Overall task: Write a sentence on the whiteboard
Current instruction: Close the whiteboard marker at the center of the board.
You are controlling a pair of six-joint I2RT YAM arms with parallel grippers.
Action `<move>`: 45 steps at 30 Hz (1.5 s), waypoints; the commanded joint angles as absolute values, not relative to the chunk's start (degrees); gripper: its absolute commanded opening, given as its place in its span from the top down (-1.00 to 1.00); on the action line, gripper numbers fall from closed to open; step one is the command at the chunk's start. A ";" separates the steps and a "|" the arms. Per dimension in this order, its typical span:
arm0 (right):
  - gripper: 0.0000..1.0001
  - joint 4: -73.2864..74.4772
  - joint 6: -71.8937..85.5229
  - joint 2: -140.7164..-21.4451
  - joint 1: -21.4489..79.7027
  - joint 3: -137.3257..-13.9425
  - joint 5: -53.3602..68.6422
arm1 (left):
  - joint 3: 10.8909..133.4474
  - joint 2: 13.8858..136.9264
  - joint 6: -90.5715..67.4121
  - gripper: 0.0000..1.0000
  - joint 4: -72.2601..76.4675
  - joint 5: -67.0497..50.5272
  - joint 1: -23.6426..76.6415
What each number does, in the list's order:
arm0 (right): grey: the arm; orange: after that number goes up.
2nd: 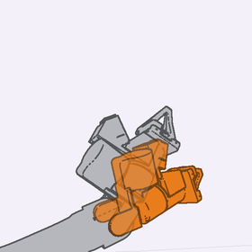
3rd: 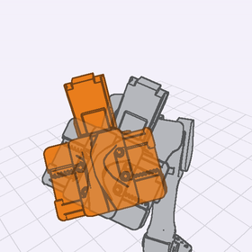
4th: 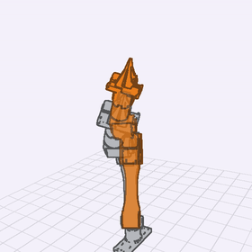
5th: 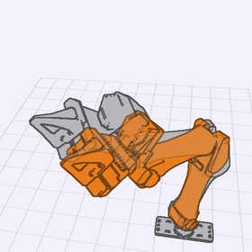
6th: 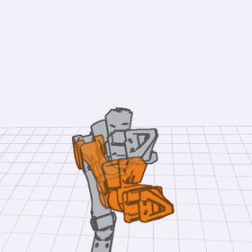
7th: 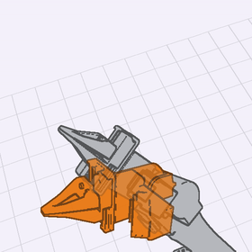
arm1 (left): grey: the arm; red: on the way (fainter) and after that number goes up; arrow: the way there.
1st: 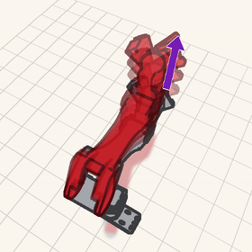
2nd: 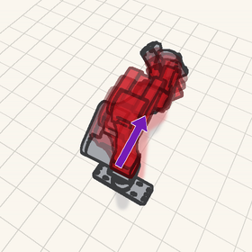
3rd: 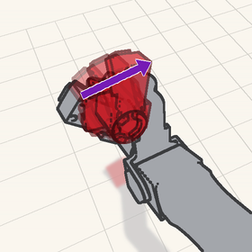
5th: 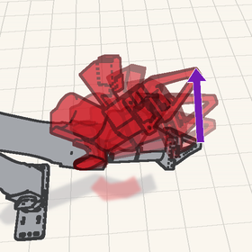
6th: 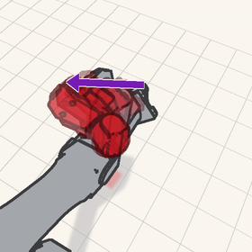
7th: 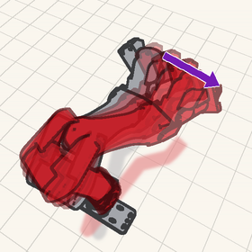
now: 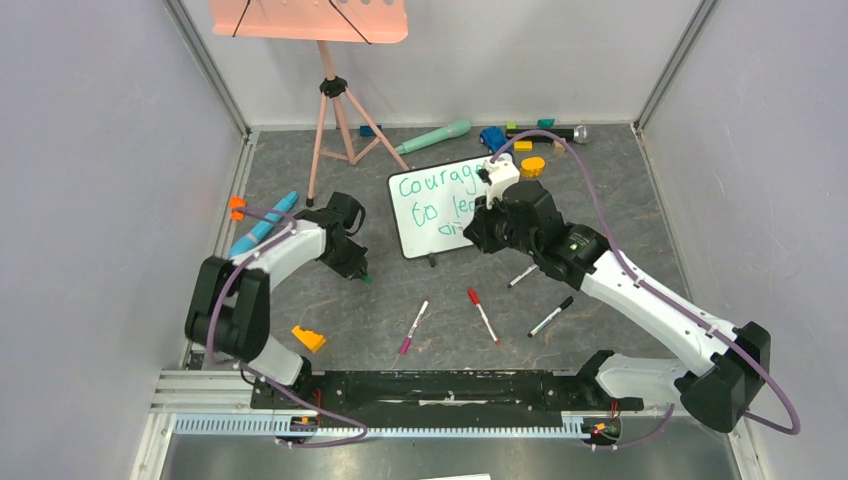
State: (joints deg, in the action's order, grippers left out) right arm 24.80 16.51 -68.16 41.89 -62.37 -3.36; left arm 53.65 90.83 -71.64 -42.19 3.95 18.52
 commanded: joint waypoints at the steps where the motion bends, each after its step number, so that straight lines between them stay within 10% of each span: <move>1: 1.00 17.73 16.57 -68.08 43.02 -61.48 2.75 | 54.86 81.37 -79.96 0.96 -45.47 2.25 18.74; 45: 1.00 12.37 13.38 -78.84 50.71 -67.06 3.67 | 48.60 65.48 -107.56 0.96 -30.16 -17.76 18.79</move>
State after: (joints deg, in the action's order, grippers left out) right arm 13.02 14.61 -78.85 50.43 -64.62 5.32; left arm 48.62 66.85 -104.86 -31.11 -16.64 18.50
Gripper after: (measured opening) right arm 0.115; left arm 0.052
